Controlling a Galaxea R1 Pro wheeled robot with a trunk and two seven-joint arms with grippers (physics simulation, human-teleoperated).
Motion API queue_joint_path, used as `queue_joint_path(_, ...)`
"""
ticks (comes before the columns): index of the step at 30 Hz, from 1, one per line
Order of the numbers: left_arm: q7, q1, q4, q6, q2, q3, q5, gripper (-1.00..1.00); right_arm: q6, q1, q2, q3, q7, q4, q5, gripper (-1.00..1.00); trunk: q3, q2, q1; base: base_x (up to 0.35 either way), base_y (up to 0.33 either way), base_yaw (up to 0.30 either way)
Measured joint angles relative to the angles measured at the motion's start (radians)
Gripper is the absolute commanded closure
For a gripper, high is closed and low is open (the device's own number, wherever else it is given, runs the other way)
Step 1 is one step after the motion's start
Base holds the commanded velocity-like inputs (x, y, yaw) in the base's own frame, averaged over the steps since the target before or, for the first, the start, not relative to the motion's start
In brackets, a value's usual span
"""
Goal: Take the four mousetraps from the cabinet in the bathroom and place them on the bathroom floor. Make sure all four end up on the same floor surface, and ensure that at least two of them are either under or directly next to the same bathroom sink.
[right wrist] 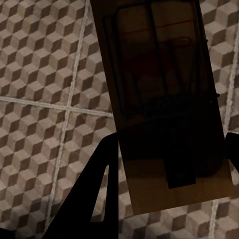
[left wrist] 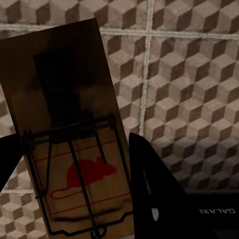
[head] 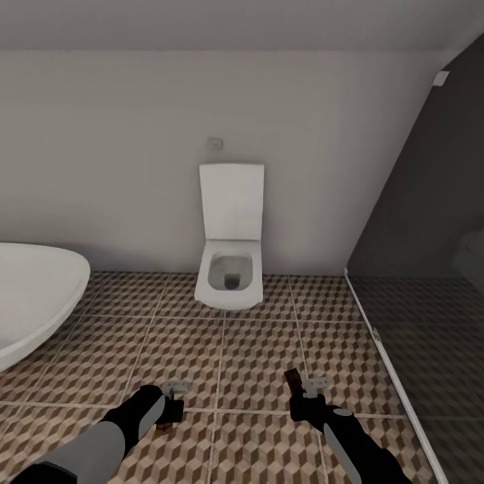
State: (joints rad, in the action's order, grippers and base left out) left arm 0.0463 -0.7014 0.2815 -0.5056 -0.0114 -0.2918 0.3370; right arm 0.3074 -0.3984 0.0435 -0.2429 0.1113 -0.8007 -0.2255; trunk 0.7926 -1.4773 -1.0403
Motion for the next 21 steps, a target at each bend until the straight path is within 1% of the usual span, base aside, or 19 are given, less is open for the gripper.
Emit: queue_joint_path(21, 0.000, 0.000, 0.000, 0.000, 0.002, 0.000, 0.000, 1.00, -0.001, 0.000, 0.000, 0.000, 0.001, 0.001, 0.002, 1.00, 0.066, -0.147, -0.081, 0.000, 0.000, 0.000)
